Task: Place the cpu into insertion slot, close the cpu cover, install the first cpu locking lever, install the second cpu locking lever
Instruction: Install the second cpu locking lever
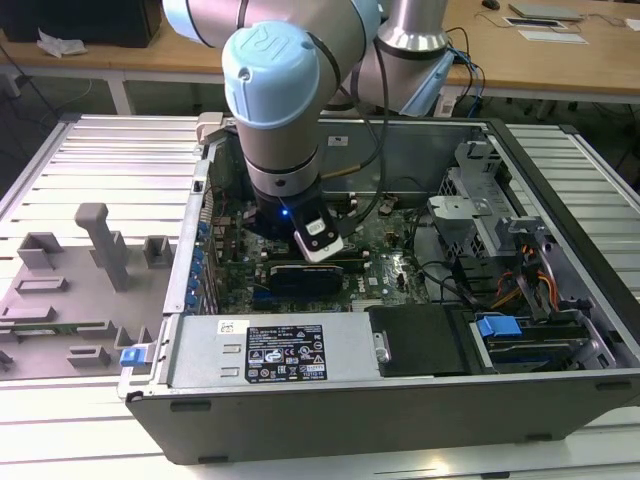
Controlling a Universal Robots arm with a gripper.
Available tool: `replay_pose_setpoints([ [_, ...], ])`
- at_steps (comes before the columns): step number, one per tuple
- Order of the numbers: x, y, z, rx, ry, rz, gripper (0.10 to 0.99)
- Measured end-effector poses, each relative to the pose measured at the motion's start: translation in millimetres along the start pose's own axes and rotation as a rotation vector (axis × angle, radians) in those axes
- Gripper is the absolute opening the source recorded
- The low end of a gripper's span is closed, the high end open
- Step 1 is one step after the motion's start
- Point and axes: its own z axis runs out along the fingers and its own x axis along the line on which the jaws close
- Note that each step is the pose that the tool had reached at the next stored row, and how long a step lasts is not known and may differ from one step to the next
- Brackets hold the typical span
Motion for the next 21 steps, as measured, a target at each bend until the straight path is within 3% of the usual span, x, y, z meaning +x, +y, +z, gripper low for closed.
replay_pose_setpoints([
  [21, 4.4, 3.5, 1.7, 0.000, -0.0001, 0.000, 0.106],
])
